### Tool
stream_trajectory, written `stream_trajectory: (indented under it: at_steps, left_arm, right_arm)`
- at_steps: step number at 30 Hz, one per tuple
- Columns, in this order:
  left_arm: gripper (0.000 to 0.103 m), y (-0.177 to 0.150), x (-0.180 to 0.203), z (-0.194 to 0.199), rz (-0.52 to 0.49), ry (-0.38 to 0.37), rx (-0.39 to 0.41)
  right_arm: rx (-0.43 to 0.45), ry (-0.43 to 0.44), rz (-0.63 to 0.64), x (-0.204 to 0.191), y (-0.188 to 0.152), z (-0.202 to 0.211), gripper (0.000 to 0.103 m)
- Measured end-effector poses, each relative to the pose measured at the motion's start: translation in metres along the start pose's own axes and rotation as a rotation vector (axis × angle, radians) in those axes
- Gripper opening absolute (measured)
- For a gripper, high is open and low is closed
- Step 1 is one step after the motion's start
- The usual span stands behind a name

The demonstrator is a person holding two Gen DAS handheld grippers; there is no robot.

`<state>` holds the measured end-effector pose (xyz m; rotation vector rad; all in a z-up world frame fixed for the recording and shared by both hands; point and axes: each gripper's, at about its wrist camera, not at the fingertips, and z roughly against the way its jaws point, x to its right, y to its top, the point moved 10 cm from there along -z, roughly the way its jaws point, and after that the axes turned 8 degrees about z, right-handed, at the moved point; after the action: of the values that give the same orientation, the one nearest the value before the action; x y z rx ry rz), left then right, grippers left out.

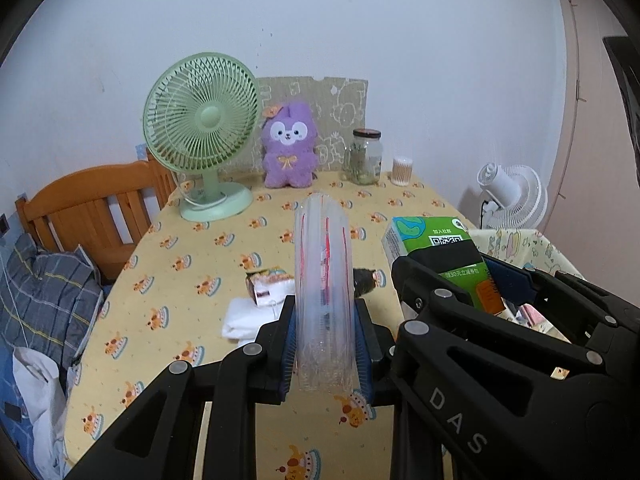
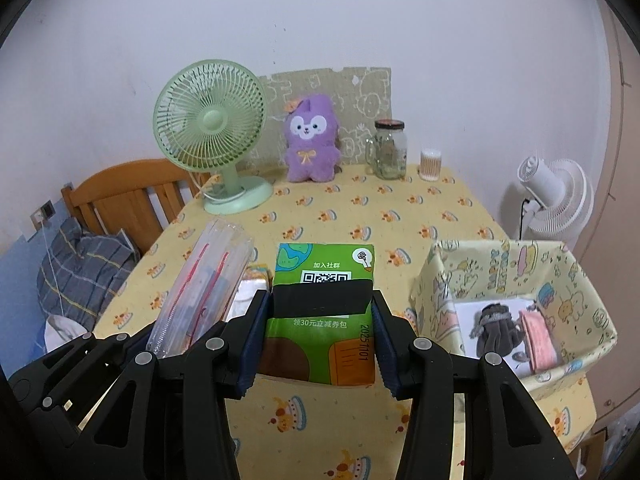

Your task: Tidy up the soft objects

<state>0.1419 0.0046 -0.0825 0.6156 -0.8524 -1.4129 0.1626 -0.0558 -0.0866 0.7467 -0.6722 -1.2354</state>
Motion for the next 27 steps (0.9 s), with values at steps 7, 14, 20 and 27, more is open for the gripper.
stream_trajectory:
  at_steps: [7,14,20,27]
  left_arm:
    - [0.025,0.014,0.002,0.007,-0.002,0.003,0.026]
    - [0.025,0.025,0.005,0.01,-0.007,0.004,0.046]
    - [0.025,0.027,0.01,0.008,0.003,0.006,0.045]
    - [0.025,0.029,0.02,0.006,-0.007,0.008,0.044]
  right_arm:
    - [0.026,0.004,0.005,0.0,0.016,0.006,0.052]
    - [0.048,0.008,0.006,0.003,0.028,0.01,0.052]
    - [0.054,0.002,0.009,0.011,0.033,0.01,0.052]
    - [0.056,-0.001,0.004,0.023,0.034,0.012,0.052]
